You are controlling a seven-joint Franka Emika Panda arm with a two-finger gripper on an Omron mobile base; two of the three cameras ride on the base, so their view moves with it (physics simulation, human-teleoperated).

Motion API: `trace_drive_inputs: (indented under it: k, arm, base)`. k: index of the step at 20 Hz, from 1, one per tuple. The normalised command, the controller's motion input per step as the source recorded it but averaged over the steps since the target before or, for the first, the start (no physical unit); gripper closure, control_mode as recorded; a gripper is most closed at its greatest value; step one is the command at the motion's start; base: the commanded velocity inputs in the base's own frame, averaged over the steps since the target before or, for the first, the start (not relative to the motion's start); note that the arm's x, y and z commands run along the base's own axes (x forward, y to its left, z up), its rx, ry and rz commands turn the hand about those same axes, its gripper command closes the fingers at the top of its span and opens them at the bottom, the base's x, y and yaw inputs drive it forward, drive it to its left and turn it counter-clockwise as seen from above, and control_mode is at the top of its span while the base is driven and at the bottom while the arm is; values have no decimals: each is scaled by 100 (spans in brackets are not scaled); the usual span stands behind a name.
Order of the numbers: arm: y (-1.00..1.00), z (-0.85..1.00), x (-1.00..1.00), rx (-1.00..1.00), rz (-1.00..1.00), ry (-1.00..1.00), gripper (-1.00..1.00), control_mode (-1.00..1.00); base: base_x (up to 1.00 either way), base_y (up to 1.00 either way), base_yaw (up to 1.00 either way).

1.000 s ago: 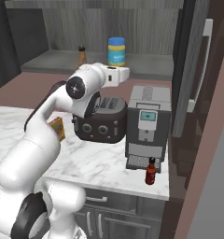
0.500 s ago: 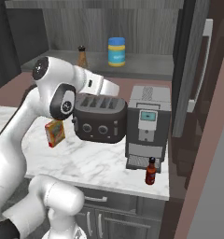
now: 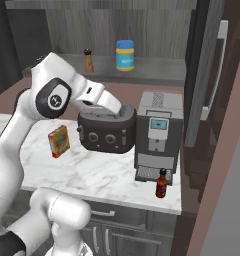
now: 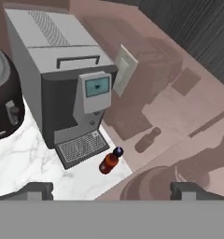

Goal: There are various items on the counter. Only move the condiments/shakers into the cabinet.

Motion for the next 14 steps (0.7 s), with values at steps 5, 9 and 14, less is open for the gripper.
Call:
trace_drive_inputs:
  k: [5, 9, 14]
  arm:
    - [-10, -98, -10, -4, 0, 2, -100, -100]
    - [-11, -99, -25, -1, 0, -3, -100, -100]
    - [-8, -79, -34, -1, 0, -16, -100, -100]
  base:
    - [0, 0, 0]
    - [0, 0, 0]
    - [0, 0, 0]
